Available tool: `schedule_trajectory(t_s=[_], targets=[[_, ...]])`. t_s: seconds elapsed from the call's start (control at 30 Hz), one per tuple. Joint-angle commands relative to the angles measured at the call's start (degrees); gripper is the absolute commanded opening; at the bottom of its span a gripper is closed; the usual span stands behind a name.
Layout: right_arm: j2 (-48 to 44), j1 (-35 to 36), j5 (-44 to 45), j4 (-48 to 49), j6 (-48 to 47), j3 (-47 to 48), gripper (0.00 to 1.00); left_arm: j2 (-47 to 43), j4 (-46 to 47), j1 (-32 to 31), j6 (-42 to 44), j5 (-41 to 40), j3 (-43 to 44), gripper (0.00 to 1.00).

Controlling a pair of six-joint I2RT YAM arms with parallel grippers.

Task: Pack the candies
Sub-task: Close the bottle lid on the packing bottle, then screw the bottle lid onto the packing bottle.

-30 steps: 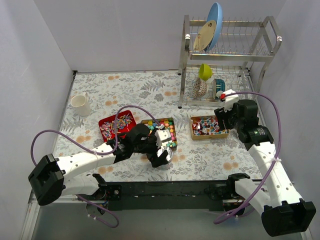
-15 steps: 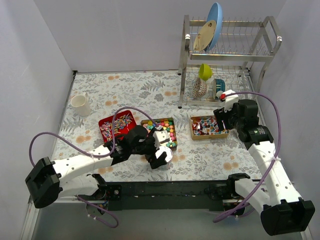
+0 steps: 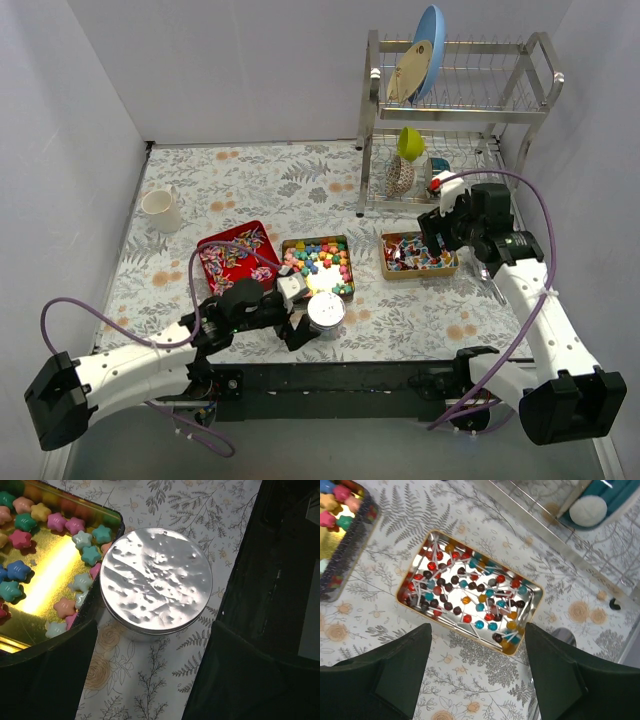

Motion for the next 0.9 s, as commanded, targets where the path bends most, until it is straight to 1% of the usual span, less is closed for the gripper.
schedule_trajectory(t_s=[0.0, 0.03, 0.1, 0.2, 0.23, 0.27, 0.3, 0.33, 0.37, 0.4, 0.43, 0.5, 0.53, 0.6, 0.63, 0.7, 0.73, 0.77, 0.8, 0.83, 0.87], targets=[[3.78, -0.2, -11.75, -4.93, -4.86, 8.53, 0.82, -9.32, 15.66, -0.54, -4.0, -2.48, -8.8, 0.98], [4.66, -0.2, -14.11, -5.56, -5.65, 9.32, 0.82, -8.28, 18.91, -0.63, -3.39, -2.65, -9.88, 0.98], [7.56, -0.12, -15.8, -6.79, -6.62, 11.34, 0.82, -5.82, 21.66, -0.8, -2.77, -4.4, -12.25, 0.98], [11.78, 0.41, -18.78, -8.98, -7.85, 14.94, 0.81, -1.96, 27.36, -1.24, -2.07, -5.29, -13.22, 0.98], [12.66, 0.67, -21.4, -10.12, -8.63, 15.73, 0.81, -0.2, 31.04, -1.68, -1.72, -5.55, -13.58, 0.98], [14.23, 1.11, -22.74, -10.65, -9.69, 16.53, 0.81, 3.47, 33.07, -2.99, -1.28, -7.03, -13.84, 0.98], [14.95, 2.77, -23.79, -10.92, -11.44, 17.93, 0.81, 5.68, 35.1, -3.44, -0.58, -7.92, -14.19, 0.98], [15.65, 3.83, -24.24, -11.1, -12.24, 18.55, 0.8, 7.62, 38.94, -3.7, -0.4, -8.62, -14.72, 0.98], [16.7, 4.89, -23.98, -11.53, -12.85, 19.43, 0.81, 9.29, 40.81, -3.79, -0.31, -9.41, -14.98, 0.98], [17.23, 7.07, -23.81, -11.63, -13.82, 20.74, 0.81, 12.35, 42.74, -3.79, 0.22, -9.16, -15.42, 0.98], [17.67, 7.79, -23.37, -11.71, -14.0, 21.45, 0.81, 13.43, 46.68, -3.88, 0.57, -8.64, -16.38, 0.98], [18.9, 9.37, -23.28, -12.33, -14.26, 22.42, 0.81, 16.58, 49.78, -3.97, 0.84, -6.97, -17.0, 0.98], [19.26, 9.64, -23.36, -12.59, -14.27, 23.12, 0.81, 17.91, 52.84, -3.97, 0.84, -6.18, -17.18, 0.98], [19.96, 10.34, -23.54, -13.29, -14.62, 23.3, 0.81, 20.19, 56.19, -4.23, 1.19, -5.03, -17.88, 0.98], [19.96, 10.52, -24.06, -13.47, -15.31, 22.87, 0.82, 22.99, 60.21, -4.23, 2.15, -4.94, -18.06, 0.98], [19.44, 11.75, -24.85, -14.34, -16.54, 21.9, 0.81, 26.25, 65.06, -4.32, 3.12, -4.42, -18.76, 0.98], [19.09, 12.53, -25.99, -14.79, -18.99, 21.29, 0.81, 30.1, 70.83, -4.32, 4.43, -3.19, -19.2, 0.98], [18.13, 13.5, -26.18, -14.79, -19.97, 19.8, 0.77, 32.66, 74.19, -4.49, 5.05, -2.22, -19.73, 0.98], [17.68, 16.21, -26.09, -14.79, -21.11, 19.09, 0.76, 34.95, 77.45, -4.41, 5.58, -1.52, -20.6, 0.98], [17.24, 17.63, -25.74, -14.36, -21.82, 18.21, 0.74, 37.23, 84.18, -4.49, 5.93, -0.29, -20.78, 0.98], [16.54, 20.6, -25.56, -13.92, -22.7, 16.9, 0.73, 42.82, 87.55, -4.49, 6.54, -0.02, -20.96, 0.98]])
